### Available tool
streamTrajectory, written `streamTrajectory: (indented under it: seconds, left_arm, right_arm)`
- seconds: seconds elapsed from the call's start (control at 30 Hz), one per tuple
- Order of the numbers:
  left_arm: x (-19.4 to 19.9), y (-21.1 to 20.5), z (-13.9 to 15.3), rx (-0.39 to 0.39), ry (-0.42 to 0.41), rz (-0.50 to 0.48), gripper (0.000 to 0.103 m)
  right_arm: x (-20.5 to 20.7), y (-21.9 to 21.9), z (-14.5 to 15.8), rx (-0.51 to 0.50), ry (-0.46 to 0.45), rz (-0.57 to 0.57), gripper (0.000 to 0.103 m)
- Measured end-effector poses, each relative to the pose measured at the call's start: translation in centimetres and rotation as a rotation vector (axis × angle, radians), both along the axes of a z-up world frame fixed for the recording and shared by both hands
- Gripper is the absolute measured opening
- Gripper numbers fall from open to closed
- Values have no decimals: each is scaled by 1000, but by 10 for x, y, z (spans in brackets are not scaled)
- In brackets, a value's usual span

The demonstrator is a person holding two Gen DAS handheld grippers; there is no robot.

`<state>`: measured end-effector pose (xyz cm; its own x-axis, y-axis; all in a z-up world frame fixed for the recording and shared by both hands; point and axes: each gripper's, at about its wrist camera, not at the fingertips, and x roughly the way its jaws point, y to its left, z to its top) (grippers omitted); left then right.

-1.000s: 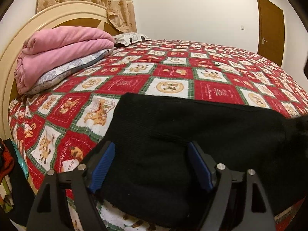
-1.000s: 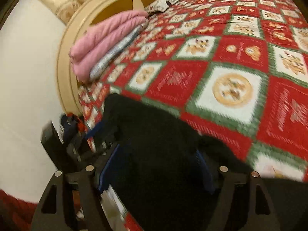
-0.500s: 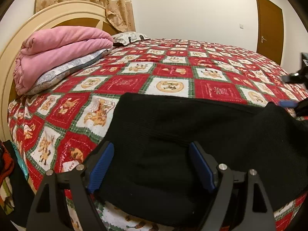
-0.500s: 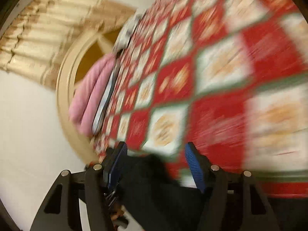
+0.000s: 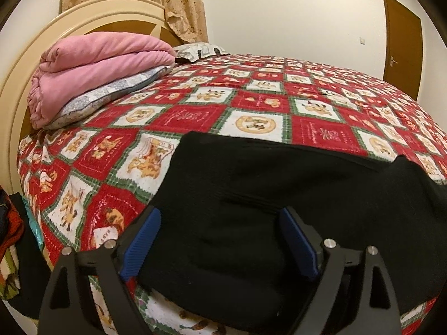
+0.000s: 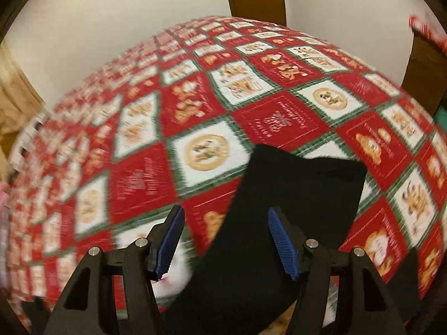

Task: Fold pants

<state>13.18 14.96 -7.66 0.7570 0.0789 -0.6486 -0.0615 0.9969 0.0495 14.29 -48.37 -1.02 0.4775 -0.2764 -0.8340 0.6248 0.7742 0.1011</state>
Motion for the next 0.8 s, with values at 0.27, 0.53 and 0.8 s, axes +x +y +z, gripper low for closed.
streamTrajectory:
  seconds: [0.27, 0.53, 0.8]
  left_arm:
    - [1, 0, 0, 2, 10, 7, 91]
    - [1, 0, 0, 2, 10, 6, 91]
    - [1, 1, 0, 2, 11, 7, 92]
  right_arm:
    - [17, -13, -28, -61, 155, -44, 64]
    - [-24, -39, -2, 138, -10, -48, 8]
    - [-151, -36, 55, 246, -351, -83, 8]
